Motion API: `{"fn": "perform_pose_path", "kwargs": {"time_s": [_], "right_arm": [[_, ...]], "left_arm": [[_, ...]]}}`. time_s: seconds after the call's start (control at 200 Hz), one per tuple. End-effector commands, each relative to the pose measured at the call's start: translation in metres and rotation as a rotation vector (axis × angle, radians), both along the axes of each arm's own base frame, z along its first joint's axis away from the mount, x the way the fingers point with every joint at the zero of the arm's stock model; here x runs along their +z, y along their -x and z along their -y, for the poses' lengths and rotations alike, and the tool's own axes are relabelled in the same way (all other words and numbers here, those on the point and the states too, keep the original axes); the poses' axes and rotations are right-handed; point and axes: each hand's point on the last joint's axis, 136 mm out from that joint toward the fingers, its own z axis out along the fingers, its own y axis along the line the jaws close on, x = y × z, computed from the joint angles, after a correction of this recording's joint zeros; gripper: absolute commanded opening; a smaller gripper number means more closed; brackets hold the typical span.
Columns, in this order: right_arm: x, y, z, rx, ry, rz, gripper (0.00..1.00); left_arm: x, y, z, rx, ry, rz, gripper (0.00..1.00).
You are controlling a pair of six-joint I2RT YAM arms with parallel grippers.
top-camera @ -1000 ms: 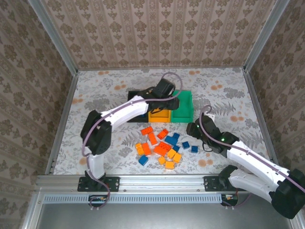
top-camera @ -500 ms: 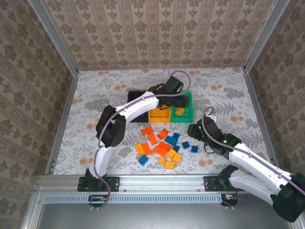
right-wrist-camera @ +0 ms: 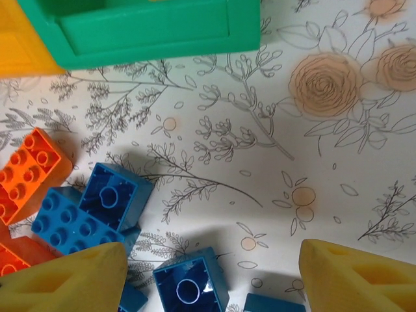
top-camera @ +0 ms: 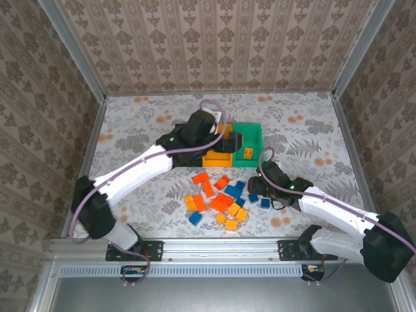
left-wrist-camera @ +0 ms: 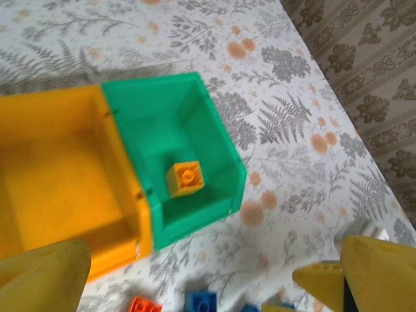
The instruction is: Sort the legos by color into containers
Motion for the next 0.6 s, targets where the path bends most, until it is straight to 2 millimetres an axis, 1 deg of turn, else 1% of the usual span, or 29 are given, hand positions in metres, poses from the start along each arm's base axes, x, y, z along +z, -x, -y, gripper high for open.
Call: {"fn": "perform_pose_path", "kwargs": {"time_s": [0.0, 0.01, 0.04, 0.11, 0.135, 0.155, 0.2, 0.29, 0.44, 0.595], "right_arm": [[-0.002, 0.004, 0.014, -0.058, 0.066, -0.027, 0.72], [-0.003, 0.005, 0.015, -0.062, 0.07, -0.031, 0.72], [-0.007, 0.009, 0.018, -0.07, 0.076, -0.043, 0.71], [-0.014, 0.017, 0.023, -0.087, 0.078, -0.067, 0.7], [-0.016, 0.02, 0.024, -0.09, 0.075, -0.073, 0.7], [-0.017, 0.021, 0.024, -0.091, 0.073, -0.076, 0.7], [-0.024, 0.03, 0.029, -0.094, 0.09, -0.112, 0.69], [-0.031, 0.039, 0.03, -0.088, 0.089, -0.148, 0.69], [-0.038, 0.049, 0.028, -0.076, 0.088, -0.188, 0.68], [-0.042, 0.053, 0.024, -0.061, 0.101, -0.198, 0.65]], "left_arm": [[-0.03, 0.015, -0.042, 0.098, -0.063, -0.006, 1.0], [-0.033, 0.017, -0.046, 0.107, -0.069, -0.007, 1.0], [-0.033, 0.022, -0.058, 0.13, -0.064, 0.004, 1.0], [-0.049, 0.035, -0.087, 0.187, -0.081, 0.006, 1.0], [-0.049, 0.039, -0.097, 0.207, -0.078, 0.013, 1.0], [-0.054, 0.042, -0.104, 0.221, -0.082, 0.012, 1.0], [-0.059, 0.048, -0.117, 0.247, -0.083, 0.012, 1.0], [-0.071, 0.058, -0.141, 0.304, -0.092, 0.001, 1.0], [-0.085, 0.067, -0.173, 0.392, -0.116, -0.006, 1.0], [-0.091, 0.07, -0.186, 0.428, -0.094, -0.011, 1.0]]}}
